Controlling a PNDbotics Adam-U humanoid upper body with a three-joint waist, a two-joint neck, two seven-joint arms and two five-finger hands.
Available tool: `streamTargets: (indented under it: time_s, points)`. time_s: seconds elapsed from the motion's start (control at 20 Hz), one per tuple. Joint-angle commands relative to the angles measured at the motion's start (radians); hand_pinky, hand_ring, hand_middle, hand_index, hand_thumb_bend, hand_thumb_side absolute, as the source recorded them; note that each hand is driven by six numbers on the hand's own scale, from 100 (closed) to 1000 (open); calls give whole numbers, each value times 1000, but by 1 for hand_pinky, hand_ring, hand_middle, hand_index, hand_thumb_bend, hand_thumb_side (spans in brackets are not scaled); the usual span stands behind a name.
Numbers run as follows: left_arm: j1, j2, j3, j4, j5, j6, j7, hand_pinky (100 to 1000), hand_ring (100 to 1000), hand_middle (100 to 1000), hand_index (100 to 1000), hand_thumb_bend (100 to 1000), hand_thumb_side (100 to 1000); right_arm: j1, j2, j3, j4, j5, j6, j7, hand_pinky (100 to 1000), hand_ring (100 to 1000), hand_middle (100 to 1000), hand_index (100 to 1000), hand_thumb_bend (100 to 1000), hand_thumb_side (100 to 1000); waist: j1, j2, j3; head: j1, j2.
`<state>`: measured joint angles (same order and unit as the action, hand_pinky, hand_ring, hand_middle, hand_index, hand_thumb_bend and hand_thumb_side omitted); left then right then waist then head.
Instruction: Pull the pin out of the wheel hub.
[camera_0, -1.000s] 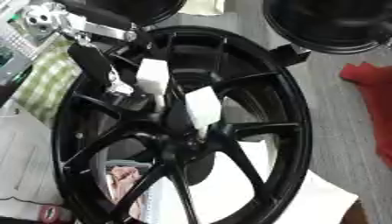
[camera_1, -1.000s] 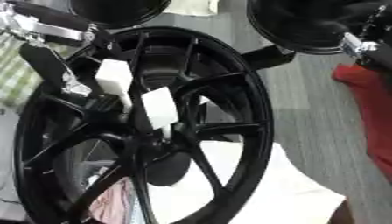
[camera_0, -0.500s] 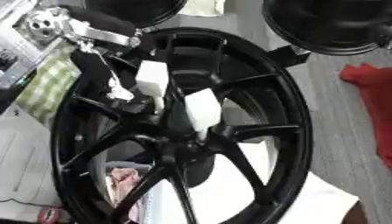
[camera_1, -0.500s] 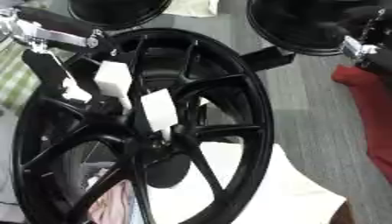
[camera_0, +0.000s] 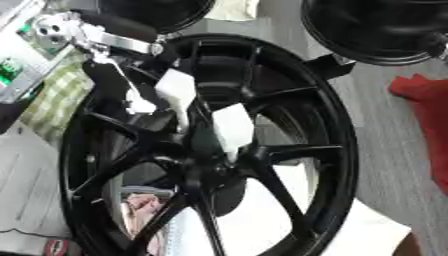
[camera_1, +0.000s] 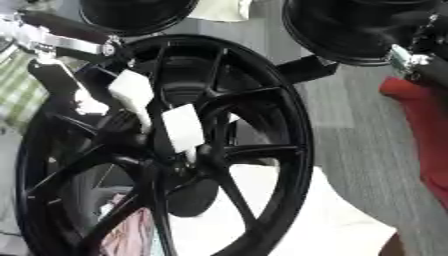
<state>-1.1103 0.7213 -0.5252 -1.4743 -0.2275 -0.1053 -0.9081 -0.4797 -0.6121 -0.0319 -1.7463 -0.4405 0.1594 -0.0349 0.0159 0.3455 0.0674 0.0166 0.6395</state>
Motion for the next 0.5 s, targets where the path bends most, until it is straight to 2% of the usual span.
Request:
streamTargets:
  time_s: [0.05, 0.2, 0.45, 0.5]
  points:
    - [-24, 15, 26, -17, 22, 32, 1, 721, 618, 452, 592, 100, 157, -11, -20, -16, -5, -1, 5, -3, 865, 683, 619, 686, 440, 174, -2, -21, 1, 2, -11]
    - [-25, 15, 37, -23, 36, 66, 1, 679, 564, 394, 506, 100, 200, -10, -19, -17, -6, -1, 6, -7, 865, 682, 618, 686, 439, 174, -3, -21, 2, 1, -11]
    - [-31, 10, 87, -49, 66, 116, 2, 648, 523, 347, 435, 100, 210, -8, -19, -18, -6, -3, 8, -10, 865, 682, 618, 686, 440, 174, -4, -23, 6, 2, -6]
    - [-32, 9, 103, -61, 71, 123, 5, 647, 518, 344, 429, 100, 296, -7, -19, -19, -6, -3, 8, -11, 865, 682, 618, 686, 440, 174, -4, -24, 7, 2, -5]
